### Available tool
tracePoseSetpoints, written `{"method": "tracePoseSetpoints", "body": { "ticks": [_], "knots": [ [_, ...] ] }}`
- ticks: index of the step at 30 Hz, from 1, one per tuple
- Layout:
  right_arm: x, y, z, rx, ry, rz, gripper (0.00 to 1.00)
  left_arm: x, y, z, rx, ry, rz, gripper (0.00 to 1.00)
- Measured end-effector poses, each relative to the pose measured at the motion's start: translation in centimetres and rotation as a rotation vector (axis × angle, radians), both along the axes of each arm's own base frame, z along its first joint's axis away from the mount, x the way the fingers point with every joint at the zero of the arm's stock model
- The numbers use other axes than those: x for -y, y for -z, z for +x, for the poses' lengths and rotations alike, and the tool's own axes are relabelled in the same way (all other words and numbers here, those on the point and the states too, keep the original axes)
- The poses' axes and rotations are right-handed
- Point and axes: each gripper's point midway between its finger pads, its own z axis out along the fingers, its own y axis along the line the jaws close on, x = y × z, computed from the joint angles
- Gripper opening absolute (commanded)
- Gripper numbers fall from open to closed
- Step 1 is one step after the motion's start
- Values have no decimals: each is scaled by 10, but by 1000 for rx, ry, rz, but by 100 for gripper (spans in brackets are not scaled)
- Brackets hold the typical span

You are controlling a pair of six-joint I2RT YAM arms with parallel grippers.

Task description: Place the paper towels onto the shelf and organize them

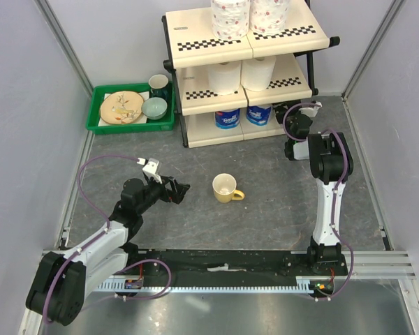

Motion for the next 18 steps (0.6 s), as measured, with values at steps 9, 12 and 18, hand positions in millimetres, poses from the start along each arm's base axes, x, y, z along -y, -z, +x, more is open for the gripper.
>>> {"method": "tracePoseSetpoints", "body": {
  "ticks": [9,12,18],
  "knots": [
    [-13,1,1,5,-29,-4,88,0,0,0,-1,0,0,99],
    [-18,3,0,2,-38,-4,88,0,0,0,-1,0,0,99],
    [-28,4,-2,1,-67,-7,89,0,0,0,-1,0,0,99]
  ]
}}
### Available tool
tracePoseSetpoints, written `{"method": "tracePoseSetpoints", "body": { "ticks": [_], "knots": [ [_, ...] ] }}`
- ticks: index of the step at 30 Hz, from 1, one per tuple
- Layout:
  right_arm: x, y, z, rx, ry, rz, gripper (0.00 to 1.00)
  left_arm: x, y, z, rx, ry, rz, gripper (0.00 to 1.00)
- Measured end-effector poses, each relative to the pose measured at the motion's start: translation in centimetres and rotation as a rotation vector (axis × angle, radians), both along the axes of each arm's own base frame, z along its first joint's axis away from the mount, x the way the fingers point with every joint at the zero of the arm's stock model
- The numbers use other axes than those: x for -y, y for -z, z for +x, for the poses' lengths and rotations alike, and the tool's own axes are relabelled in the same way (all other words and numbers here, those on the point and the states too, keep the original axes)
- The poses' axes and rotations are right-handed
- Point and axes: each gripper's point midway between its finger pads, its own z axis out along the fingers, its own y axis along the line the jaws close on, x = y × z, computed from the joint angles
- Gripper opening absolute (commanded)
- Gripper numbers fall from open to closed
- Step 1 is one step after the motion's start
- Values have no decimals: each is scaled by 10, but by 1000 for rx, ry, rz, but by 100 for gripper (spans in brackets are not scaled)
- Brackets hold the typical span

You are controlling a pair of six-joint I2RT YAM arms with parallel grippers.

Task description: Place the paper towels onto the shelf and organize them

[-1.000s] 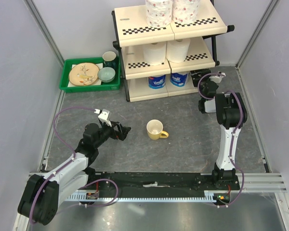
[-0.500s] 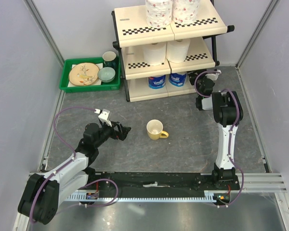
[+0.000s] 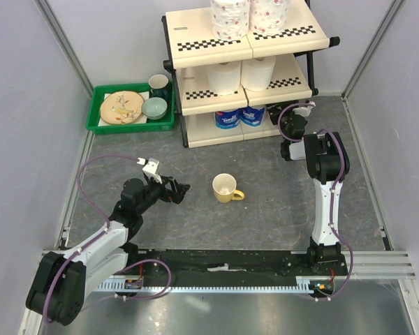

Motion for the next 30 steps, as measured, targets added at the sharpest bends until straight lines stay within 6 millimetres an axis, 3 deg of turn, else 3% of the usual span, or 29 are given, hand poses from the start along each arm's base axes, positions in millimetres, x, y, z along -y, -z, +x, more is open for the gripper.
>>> {"method": "tracePoseSetpoints", "body": {
  "ticks": [18,25,30],
  "knots": [
    [-7,-1,-4,8,-31,-4,91,0,0,0,0,0,0,99],
    [5,14,-25,-47,14,9,93,0,0,0,0,0,0,99],
    [21,-15,-44,-27,84,17,93,0,0,0,0,0,0,99]
  ]
}}
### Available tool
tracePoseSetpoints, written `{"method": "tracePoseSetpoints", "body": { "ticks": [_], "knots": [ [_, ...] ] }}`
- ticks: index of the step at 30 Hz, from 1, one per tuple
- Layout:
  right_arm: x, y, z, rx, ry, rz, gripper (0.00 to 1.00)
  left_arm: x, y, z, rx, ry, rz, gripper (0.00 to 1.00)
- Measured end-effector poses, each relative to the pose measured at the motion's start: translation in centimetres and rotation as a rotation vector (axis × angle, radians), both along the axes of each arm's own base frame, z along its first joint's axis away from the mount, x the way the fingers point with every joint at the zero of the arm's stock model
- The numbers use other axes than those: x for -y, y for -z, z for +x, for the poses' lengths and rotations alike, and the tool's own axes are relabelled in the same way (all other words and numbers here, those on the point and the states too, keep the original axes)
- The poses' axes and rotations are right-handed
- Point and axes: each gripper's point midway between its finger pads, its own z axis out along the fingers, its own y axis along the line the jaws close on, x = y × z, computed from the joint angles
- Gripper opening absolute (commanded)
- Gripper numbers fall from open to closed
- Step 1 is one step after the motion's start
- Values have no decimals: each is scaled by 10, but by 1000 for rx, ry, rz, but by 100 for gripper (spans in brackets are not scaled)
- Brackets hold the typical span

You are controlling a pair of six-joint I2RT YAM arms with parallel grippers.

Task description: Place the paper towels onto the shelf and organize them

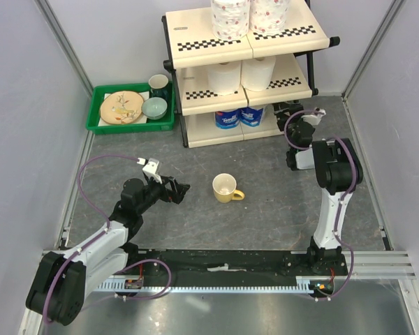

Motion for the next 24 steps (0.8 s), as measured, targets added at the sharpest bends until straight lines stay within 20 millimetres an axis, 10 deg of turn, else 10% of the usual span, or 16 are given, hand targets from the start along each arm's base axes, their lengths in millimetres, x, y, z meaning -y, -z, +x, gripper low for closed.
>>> {"method": "tracePoseSetpoints", "body": {
  "ticks": [8,24],
  "knots": [
    [18,-28,-61,-24,60,0,95,-1,0,1,0,-4,1,99],
    [33,-128,-252,4,66,-268,98,-10,-5,8,6,-67,16,99]
  ]
}}
